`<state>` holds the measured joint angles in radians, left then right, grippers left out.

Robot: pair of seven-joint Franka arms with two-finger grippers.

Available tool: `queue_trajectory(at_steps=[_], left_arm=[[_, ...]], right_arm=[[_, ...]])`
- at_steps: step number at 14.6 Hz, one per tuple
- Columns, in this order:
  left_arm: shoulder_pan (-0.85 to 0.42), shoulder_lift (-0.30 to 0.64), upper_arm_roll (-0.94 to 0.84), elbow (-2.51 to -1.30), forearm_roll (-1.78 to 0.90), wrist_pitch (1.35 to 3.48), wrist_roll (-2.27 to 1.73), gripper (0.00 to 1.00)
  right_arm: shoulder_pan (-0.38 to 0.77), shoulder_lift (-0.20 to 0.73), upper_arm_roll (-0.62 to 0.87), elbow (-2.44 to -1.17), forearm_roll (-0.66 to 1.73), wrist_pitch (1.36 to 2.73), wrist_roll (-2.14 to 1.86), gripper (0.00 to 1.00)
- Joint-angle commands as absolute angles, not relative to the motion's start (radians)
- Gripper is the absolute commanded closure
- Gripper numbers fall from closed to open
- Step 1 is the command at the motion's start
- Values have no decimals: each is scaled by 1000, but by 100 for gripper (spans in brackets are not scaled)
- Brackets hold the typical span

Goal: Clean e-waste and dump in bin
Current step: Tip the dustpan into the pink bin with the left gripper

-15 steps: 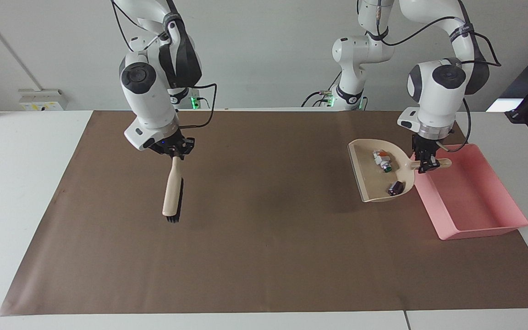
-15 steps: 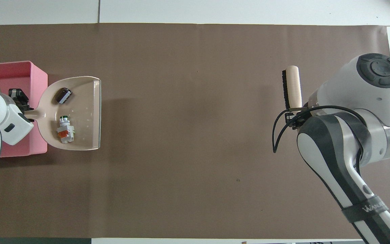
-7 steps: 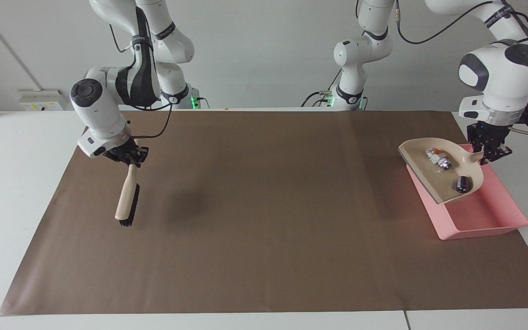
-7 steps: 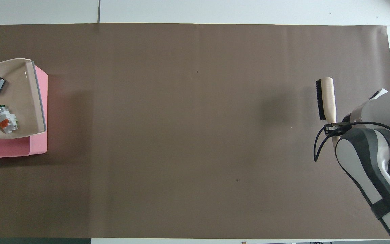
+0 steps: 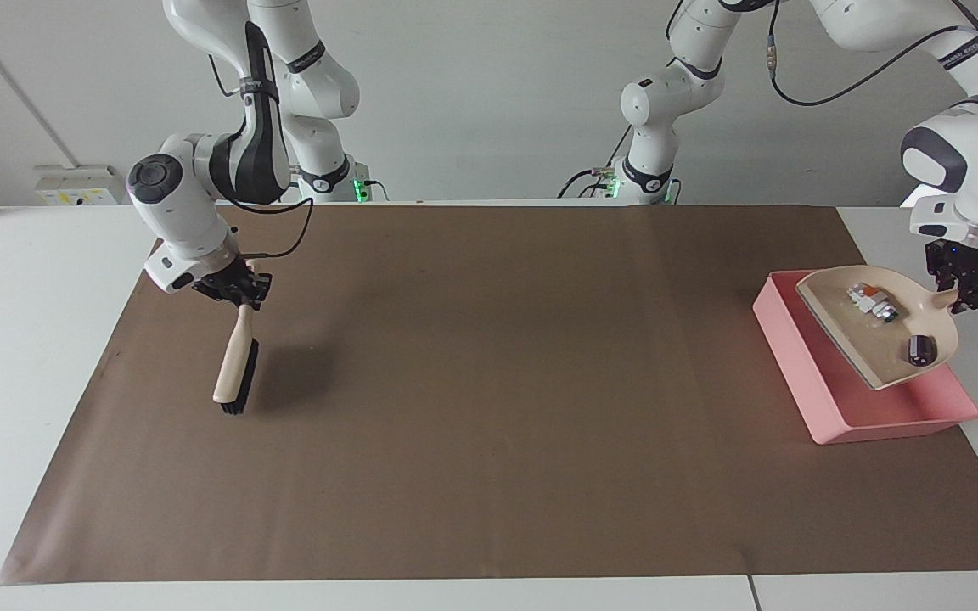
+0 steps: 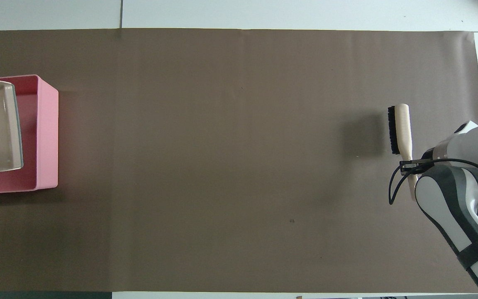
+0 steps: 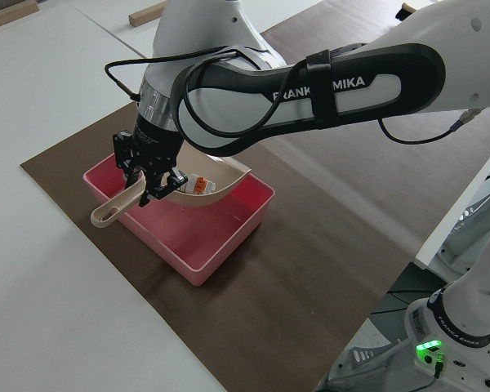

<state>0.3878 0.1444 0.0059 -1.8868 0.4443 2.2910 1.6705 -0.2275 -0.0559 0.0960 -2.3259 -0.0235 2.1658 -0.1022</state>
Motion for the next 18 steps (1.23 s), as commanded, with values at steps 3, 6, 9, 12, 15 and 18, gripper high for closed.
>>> queue_trajectory(at_steps=[3, 6, 9, 12, 15, 18], left_arm=[[364, 178, 5, -1853, 723, 2310, 1648, 100], [354, 170, 5, -1865, 843, 2309, 1517, 100], [334, 138, 3, -1917, 1012, 2298, 1401, 100], [325, 121, 3, -1939, 1129, 2283, 1315, 100], [322, 100, 3, -1933, 1195, 2264, 1321, 100], [266, 60, 3, -1960, 1279, 2183, 1315, 100]], right_arm=[[-255, -81, 110, -2382, 0, 2237, -147, 96], [-253, -77, 110, -2396, 0, 2256, -153, 81], [-250, -78, 110, -2407, 0, 2263, -153, 59], [-247, -78, 110, -2407, 0, 2263, -155, 21], [-244, -77, 113, -2375, -2, 2246, -155, 1], [-198, -81, 120, -2243, -3, 2172, -143, 1]])
